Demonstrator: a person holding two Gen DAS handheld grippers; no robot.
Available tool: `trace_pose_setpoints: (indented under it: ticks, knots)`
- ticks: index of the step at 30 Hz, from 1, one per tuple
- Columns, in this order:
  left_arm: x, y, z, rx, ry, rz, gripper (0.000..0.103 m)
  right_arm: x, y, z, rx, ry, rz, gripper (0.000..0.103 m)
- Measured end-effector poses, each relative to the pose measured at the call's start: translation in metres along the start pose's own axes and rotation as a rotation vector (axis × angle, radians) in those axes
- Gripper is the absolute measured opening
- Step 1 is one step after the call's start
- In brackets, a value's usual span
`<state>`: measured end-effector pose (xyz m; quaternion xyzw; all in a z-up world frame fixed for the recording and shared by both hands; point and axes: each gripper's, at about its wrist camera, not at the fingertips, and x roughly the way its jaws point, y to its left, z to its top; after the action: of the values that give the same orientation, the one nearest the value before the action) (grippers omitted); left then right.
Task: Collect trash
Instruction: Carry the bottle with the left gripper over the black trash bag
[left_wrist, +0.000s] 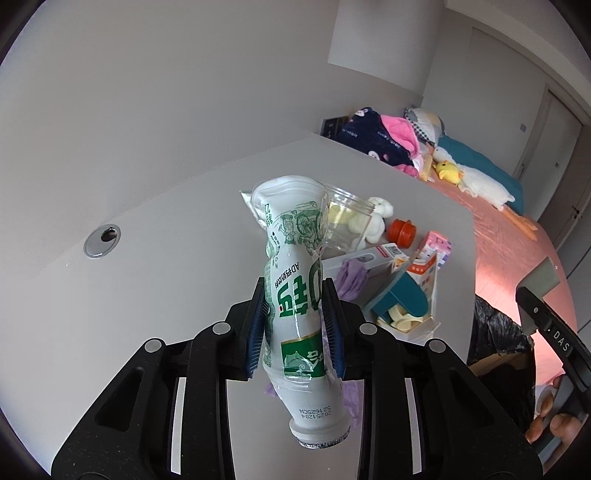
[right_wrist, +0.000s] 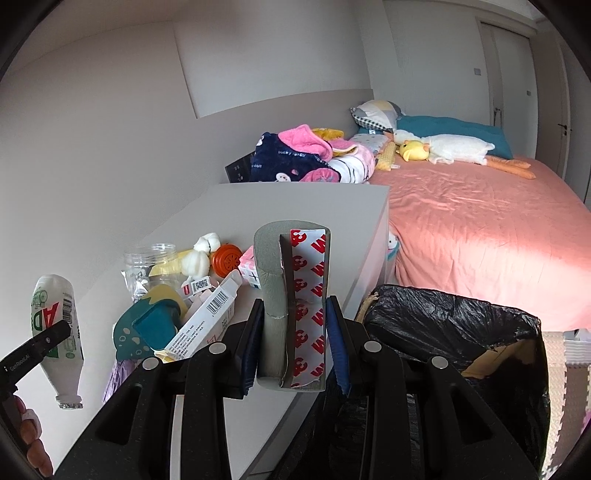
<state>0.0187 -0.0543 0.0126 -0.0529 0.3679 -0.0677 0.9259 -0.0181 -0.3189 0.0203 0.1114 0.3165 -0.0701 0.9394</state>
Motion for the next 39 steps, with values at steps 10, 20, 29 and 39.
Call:
trace_pose_setpoints:
  ticks: [10, 20, 29, 39]
  knots:
    - [-0.005, -0.045, -0.008, 0.058, 0.007, -0.074, 0.029, -0.027, -0.026, -0.004, 0.016, -0.024, -0.034, 0.035]
    - [0.000, -0.103, -0.014, 0.141, 0.027, -0.158, 0.029, -0.047, -0.068, -0.008, 0.064, -0.038, -0.085, 0.035]
    - [0.008, -0.151, -0.022, 0.218, 0.059, -0.223, 0.029, -0.058, -0.101, -0.012, 0.110, -0.043, -0.134, 0.035]
    - [0.020, -0.202, -0.036, 0.315, 0.116, -0.294, 0.029, -0.071, -0.137, -0.014, 0.166, -0.052, -0.185, 0.035]
